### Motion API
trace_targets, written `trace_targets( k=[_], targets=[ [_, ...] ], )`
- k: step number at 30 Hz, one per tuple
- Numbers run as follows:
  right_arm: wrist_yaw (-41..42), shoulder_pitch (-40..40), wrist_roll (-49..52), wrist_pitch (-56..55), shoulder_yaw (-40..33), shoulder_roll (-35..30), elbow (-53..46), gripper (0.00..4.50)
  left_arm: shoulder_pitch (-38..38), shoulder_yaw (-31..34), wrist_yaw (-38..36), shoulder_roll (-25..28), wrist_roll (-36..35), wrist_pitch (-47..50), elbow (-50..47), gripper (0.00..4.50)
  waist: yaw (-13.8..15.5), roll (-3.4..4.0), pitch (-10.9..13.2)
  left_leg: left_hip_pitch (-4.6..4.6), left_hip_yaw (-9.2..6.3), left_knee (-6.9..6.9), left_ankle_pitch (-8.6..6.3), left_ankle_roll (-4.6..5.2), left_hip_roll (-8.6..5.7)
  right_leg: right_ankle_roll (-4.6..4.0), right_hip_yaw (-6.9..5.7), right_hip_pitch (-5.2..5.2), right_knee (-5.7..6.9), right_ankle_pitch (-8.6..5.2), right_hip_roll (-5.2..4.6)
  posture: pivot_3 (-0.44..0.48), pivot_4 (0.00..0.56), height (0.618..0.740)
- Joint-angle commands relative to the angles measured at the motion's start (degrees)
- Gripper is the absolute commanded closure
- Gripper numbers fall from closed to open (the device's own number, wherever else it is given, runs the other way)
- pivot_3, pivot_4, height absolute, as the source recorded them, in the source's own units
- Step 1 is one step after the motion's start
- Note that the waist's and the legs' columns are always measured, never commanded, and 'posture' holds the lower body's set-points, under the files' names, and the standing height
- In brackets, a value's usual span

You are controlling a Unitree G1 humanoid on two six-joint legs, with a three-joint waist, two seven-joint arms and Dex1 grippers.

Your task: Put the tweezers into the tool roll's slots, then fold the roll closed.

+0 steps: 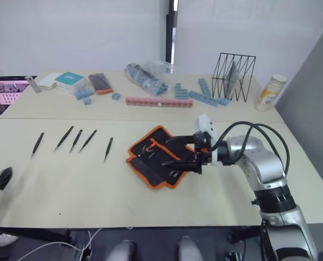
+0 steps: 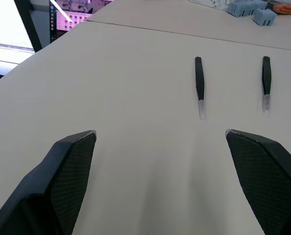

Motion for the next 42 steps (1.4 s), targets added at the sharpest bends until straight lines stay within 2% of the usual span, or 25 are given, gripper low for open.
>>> trace_targets(
  k=[1, 5, 9, 16, 21, 30, 37, 40, 42],
  targets=[
    [-2.9, 1.2, 1.9, 2.8, -3.2, -1.6, -5.8, 0.03, -9.7, -5.7, -1.1, 4.4, 4.2, -1.4, 8.8, 0.00, 0.0, 0.00, 0.0, 0.00, -0.01, -0.06, 0.09, 0.14, -0.01, 0.02, 0.00, 0.00, 0.05, 0.03, 0.00, 0.000, 0.150, 0.737],
    [-6.4, 3.3, 3.1, 5.5, -5.0, -2.5, -10.2, 0.03, -23.4, -13.1, -1.4, 7.3, 10.6, -5.2, 24.5, 0.00, 0.0, -0.01, 0.0, 0.00, -0.15, -0.16, 0.18, 0.29, -0.01, 0.30, -0.05, -0.03, 0.10, 0.32, 0.08, 0.000, 0.150, 0.737],
    [-9.7, 5.1, 4.7, 8.0, -6.9, -3.3, -13.7, 0.03, -33.9, -18.2, -1.0, 7.1, 15.6, -9.9, 38.6, 0.00, -0.3, 0.00, 0.0, -0.02, -0.10, -0.24, 0.14, 0.23, -0.01, 0.45, -0.04, -0.02, 0.00, 0.41, 0.05, 0.000, 0.150, 0.737],
    [-12.5, 6.9, 5.5, 9.2, -8.6, -4.5, -16.2, 0.03, -42.5, -21.2, 0.9, 6.1, 19.2, -14.1, 53.6, 0.00, 0.0, -0.02, 0.0, -0.08, -0.15, -0.22, 0.11, 0.19, -0.02, 0.50, -0.05, -0.02, 0.02, 0.38, 0.07, 0.000, 0.150, 0.737],
    [-13.4, 8.0, 5.6, 8.8, -9.1, -5.2, -16.9, 0.00, -43.0, -21.9, -0.5, 5.6, 19.5, -14.9, 56.2, 1.46, -0.2, -0.01, 0.0, -0.04, -0.14, -0.15, 0.11, 0.19, -0.02, 0.51, -0.05, -0.01, 0.10, 0.39, 0.06, 0.000, 0.150, 0.737],
    [-12.9, 8.4, 4.9, 7.4, -8.2, -6.3, -16.6, 0.00, -43.4, -21.2, -1.4, 6.4, 18.9, -15.3, 56.5, 4.47, -0.1, -0.01, 0.0, 0.01, -0.14, -0.10, 0.12, 0.19, -0.02, 0.51, -0.04, 0.02, 0.18, 0.40, 0.06, 0.000, 0.150, 0.737],
    [-13.1, 8.0, 4.5, 6.8, -7.9, -6.2, -15.9, 0.00, -43.4, -19.4, -3.9, 8.7, 17.1, -16.9, 52.3, 4.47, -0.1, -0.01, 0.0, 0.00, -0.15, -0.11, 0.12, 0.19, -0.01, 0.51, -0.04, 0.01, 0.18, 0.40, 0.07, 0.000, 0.150, 0.737],
    [-13.2, 8.1, 4.4, 6.6, -7.9, -6.1, -15.7, 0.00, -43.7, -19.6, -8.7, 8.0, 15.8, -16.9, 45.5, 4.47, 0.2, -0.03, 0.0, -0.05, -0.17, -0.08, 0.12, 0.19, -0.02, 0.51, -0.05, 0.01, 0.17, 0.41, 0.07, 0.000, 0.150, 0.737],
    [-13.3, 8.4, 4.1, 6.4, -8.0, -6.2, -15.6, 0.00, -43.0, -20.0, -15.5, 6.4, 12.5, -14.4, 37.3, 4.47, 0.6, -0.04, 0.0, -0.10, -0.19, -0.04, 0.13, 0.18, -0.03, 0.52, -0.07, 0.02, 0.15, 0.42, 0.06, 0.000, 0.150, 0.737]
  ],
)
